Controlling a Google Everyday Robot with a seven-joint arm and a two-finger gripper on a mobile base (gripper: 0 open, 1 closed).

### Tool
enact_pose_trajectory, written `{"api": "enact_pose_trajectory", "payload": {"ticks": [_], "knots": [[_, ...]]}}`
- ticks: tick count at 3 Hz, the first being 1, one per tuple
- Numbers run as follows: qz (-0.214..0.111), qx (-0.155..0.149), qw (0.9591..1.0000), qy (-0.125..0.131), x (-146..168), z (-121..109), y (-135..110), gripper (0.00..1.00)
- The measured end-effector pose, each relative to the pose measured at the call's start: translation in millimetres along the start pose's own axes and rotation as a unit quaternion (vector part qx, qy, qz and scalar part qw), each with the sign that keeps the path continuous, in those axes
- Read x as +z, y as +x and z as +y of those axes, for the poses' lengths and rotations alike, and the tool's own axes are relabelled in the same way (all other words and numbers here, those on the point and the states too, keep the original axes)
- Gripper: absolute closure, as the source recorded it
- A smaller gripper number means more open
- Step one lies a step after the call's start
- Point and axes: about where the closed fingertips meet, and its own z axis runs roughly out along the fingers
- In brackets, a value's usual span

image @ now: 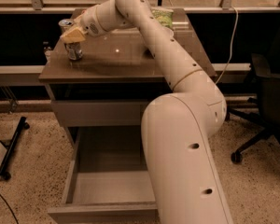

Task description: Place redbull can into middle drawer

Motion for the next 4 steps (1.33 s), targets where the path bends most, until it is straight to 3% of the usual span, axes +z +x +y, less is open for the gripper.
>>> {"api": "enact_pose_trajectory", "payload": {"ticks": [2,3,4], "knots": [[-0.027,-0.003,0.9996,0.0,-29.7,12.4,-0.4,1.0],[-0.025,-0.01,0.9996,0.007,-68.6,30.8,2.3,1.0],[-0.022,-0.013,0.999,0.036,-124.1,55.0,-2.3,1.0]]}}
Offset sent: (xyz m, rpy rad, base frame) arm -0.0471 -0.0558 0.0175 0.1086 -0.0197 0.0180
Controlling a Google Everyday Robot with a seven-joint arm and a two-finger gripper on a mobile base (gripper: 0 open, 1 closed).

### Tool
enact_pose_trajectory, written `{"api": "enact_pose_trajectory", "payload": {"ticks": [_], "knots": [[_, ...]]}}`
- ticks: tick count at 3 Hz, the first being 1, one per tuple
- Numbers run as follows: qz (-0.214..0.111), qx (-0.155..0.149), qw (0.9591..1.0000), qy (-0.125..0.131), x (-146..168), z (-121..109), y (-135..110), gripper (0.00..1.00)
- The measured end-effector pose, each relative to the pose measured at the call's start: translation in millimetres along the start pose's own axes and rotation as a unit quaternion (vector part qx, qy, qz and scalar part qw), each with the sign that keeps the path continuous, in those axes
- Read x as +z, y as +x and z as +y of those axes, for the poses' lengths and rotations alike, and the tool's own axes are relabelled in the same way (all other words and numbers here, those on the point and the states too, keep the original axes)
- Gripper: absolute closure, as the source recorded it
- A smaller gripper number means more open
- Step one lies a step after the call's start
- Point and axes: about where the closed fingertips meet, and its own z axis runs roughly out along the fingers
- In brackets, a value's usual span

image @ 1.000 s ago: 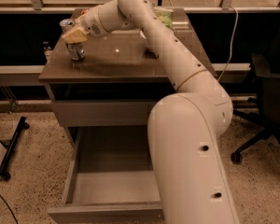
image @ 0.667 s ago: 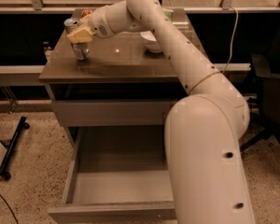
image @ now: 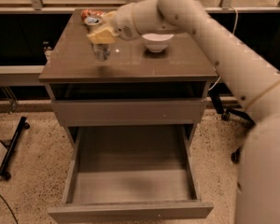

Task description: Place redbull can into middle drawer

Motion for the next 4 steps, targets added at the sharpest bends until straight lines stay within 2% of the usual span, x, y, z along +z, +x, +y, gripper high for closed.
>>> {"api": "enact_pose_trajectory", "payload": {"ticks": [1,2,3,4], "knots": [[-0.008,0.006,0.9997,0.024,-48.5,34.7,-5.0,1.0],[-0.026,0.02,0.9994,0.014,-72.5,88.1,11.0,1.0],[-0.02,0.043,0.9989,-0.001,-95.0,141.3,61.2,1.0],[-0.026,0.068,0.9974,-0.003,-101.1,174.6,117.9,1.0]]}}
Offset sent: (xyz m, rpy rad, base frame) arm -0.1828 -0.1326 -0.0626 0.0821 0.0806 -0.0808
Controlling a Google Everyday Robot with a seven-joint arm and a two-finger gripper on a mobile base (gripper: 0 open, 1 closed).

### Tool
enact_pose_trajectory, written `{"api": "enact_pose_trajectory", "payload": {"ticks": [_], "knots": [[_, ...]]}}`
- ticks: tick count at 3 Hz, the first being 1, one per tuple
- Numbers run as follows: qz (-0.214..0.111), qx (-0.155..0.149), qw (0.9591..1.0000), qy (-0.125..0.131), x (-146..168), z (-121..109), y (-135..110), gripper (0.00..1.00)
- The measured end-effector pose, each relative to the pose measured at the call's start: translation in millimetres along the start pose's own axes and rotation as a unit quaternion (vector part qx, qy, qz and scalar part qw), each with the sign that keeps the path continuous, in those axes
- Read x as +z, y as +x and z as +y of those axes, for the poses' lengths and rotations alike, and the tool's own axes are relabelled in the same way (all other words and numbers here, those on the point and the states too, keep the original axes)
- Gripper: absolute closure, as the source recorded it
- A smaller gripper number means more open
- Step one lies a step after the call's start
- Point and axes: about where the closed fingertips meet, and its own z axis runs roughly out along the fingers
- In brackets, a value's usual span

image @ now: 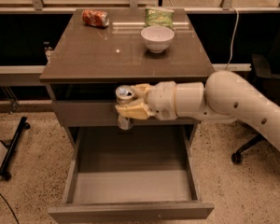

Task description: Place redbull can into middle drawer

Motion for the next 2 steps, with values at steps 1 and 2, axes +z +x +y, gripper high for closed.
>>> {"api": "enact_pose_trajectory", "payload": {"ticks": [1,2], "knots": [[0.002,0.002,1.0,-0.002,-0.5,3.7,7.1,1.0],[0.032,-0.022,0.999,-0.02,3.3,3.0,9.7,1.0]]}}
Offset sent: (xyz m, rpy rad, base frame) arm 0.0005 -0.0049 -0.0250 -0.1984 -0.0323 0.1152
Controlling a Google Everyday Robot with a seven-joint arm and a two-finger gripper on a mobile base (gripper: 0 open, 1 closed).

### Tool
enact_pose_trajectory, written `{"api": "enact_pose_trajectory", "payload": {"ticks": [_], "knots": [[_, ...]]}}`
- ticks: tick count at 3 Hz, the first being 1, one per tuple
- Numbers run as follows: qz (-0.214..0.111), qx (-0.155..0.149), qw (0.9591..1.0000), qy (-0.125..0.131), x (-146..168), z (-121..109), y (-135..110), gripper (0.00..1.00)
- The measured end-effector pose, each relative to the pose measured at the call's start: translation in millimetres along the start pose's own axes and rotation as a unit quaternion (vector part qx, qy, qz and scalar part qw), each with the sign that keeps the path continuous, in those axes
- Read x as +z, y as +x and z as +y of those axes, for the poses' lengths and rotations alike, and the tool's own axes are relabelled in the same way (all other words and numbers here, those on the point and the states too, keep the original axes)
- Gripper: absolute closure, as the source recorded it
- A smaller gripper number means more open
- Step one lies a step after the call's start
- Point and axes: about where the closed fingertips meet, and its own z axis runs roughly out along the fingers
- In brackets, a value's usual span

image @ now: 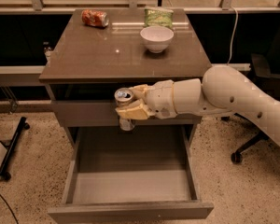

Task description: Place redbull can into middle drawer

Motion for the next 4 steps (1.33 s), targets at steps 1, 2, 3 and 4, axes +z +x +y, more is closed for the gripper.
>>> {"api": "enact_pose_trajectory", "payload": {"ticks": [1,2,3,4], "knots": [[0.01,-0.016,0.9995,-0.026,-2.4,12.1,25.0,1.0],[-0.001,-0.023,0.9993,-0.031,-10.3,20.4,57.9,1.0],[-0.01,-0.036,0.9992,-0.011,-1.8,18.7,117.3,1.0],[-0.01,-0.037,0.9992,-0.008,-0.3,17.2,120.0,1.0]]}}
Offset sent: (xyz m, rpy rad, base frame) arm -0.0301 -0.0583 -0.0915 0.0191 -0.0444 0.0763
